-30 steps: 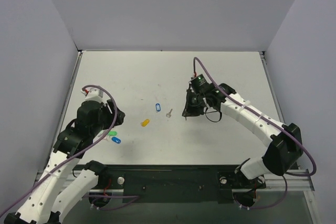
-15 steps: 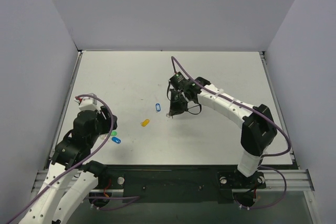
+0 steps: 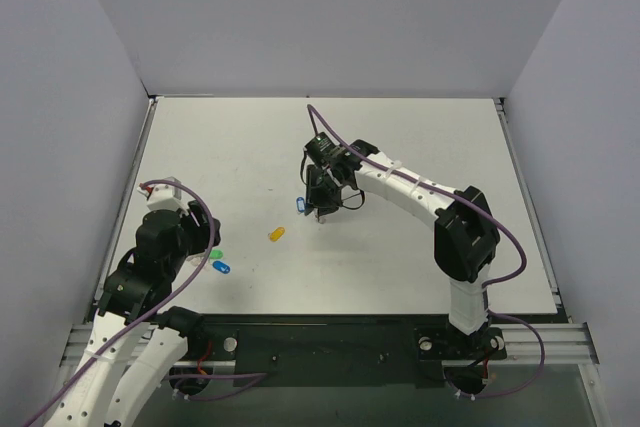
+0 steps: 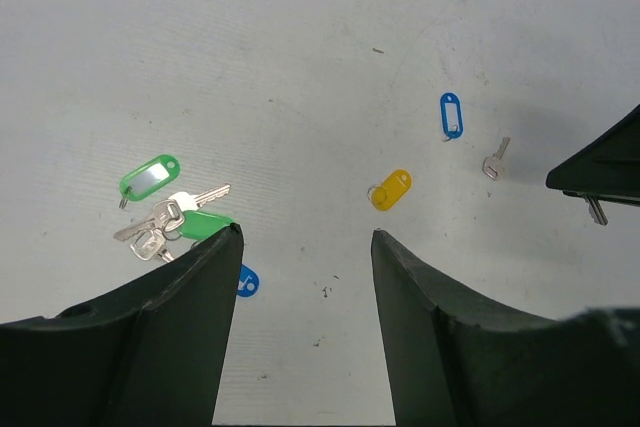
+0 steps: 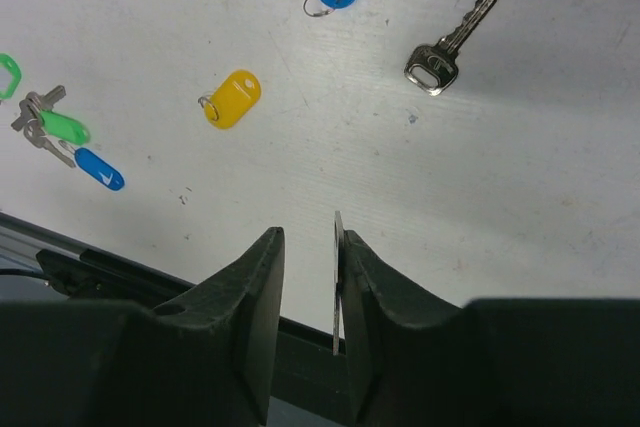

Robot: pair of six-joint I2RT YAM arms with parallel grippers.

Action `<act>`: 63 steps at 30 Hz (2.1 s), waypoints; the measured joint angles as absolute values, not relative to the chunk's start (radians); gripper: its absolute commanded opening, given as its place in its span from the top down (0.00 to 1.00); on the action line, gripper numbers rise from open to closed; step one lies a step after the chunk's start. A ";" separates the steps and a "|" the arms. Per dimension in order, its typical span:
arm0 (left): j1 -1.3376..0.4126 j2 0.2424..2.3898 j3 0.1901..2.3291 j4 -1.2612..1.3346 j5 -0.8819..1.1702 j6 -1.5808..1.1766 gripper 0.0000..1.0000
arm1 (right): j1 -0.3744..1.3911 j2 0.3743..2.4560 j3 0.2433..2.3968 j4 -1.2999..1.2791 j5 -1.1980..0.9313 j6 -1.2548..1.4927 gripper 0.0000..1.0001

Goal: Remove the keys from the keyring

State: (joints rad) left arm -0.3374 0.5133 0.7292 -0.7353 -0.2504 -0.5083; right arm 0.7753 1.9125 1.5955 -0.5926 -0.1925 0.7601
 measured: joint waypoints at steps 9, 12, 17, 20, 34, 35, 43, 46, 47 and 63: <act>-0.337 0.513 0.725 -0.723 -0.231 -0.500 0.37 | 0.780 1.921 1.621 -0.593 -0.208 0.756 0.51; -0.337 0.513 0.725 -0.722 -0.231 -0.494 0.37 | 0.780 1.921 1.622 -0.593 -0.213 0.755 0.41; -0.337 0.513 0.725 -0.722 -0.229 -0.493 0.37 | 0.786 1.922 1.639 -0.604 -0.186 0.748 0.10; -0.337 0.513 0.725 -0.722 -0.229 -0.492 0.37 | 0.834 1.975 1.809 -0.735 -0.039 0.689 0.16; -0.332 0.513 0.725 -0.722 -0.227 -0.492 0.37 | 0.836 1.983 1.790 -0.709 -0.034 0.653 0.18; -0.332 0.513 0.725 -0.722 -0.227 -0.492 0.37 | 0.830 1.975 1.777 -0.709 -0.034 0.651 0.18; -0.331 0.513 0.724 -0.720 -0.219 -0.488 0.37 | 0.802 1.805 1.636 -0.696 -0.031 0.623 0.18; -0.331 0.513 0.723 -0.717 -0.213 -0.487 0.37 | 0.789 1.702 1.591 -0.674 -0.025 0.610 0.18; -0.331 0.513 0.723 -0.715 -0.212 -0.486 0.37 | 0.785 1.667 1.576 -0.666 -0.018 0.604 0.18; -0.331 0.606 0.683 -0.584 0.041 -0.469 0.41 | 0.692 1.256 1.329 -0.607 0.077 0.579 0.18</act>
